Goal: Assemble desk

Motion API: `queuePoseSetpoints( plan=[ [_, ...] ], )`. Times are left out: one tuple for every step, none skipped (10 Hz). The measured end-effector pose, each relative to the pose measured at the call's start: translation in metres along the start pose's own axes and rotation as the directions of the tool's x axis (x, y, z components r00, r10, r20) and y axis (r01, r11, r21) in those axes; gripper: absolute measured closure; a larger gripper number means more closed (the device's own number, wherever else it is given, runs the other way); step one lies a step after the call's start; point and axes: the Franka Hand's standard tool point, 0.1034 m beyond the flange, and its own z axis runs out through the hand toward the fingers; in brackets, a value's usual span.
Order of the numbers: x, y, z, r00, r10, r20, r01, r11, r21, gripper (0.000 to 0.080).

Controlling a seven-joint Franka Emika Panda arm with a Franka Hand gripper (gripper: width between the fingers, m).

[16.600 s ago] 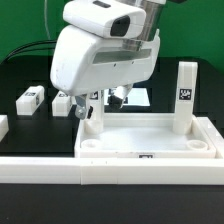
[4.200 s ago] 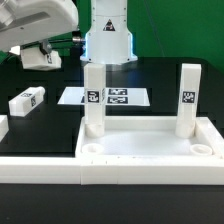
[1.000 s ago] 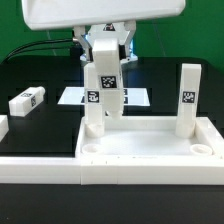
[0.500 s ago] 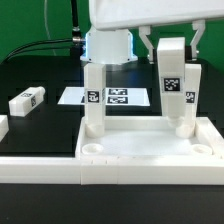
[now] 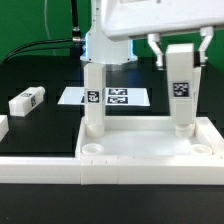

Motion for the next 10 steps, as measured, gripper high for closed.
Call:
queuePoseSetpoints(
  plan=[
    [-0.001, 0.000, 0.000, 1.000, -0.005, 0.003, 0.005, 1.000, -0.001, 0.0511],
    [-0.001, 0.001, 0.001, 1.000, -0.004, 0.003, 0.004, 1.000, -0.001, 0.0511],
    [-0.002, 0.001, 0.001, 1.000, -0.005, 0.004, 0.005, 1.000, -0.002, 0.0511],
    [-0.002, 0.001, 0.002, 1.000, -0.005, 0.005, 0.005, 1.000, -0.002, 0.0511],
    [-0.003, 0.000, 0.003, 1.000, -0.025, 0.005, 0.025, 1.000, -0.003, 0.0511],
    [-0.005, -0.005, 0.006, 0.992, -0.123, -0.001, 0.123, 0.992, -0.007, 0.0511],
    [-0.007, -0.005, 0.008, 0.987, -0.162, 0.005, 0.162, 0.987, -0.008, 0.0511],
    [-0.007, -0.008, 0.007, 0.986, -0.168, 0.003, 0.168, 0.986, -0.006, 0.0511],
    [-0.008, -0.012, 0.007, 0.985, -0.174, 0.003, 0.174, 0.985, -0.003, 0.0511],
    [-0.009, -0.011, 0.008, 0.985, -0.171, 0.004, 0.171, 0.985, -0.003, 0.0511]
  ],
)
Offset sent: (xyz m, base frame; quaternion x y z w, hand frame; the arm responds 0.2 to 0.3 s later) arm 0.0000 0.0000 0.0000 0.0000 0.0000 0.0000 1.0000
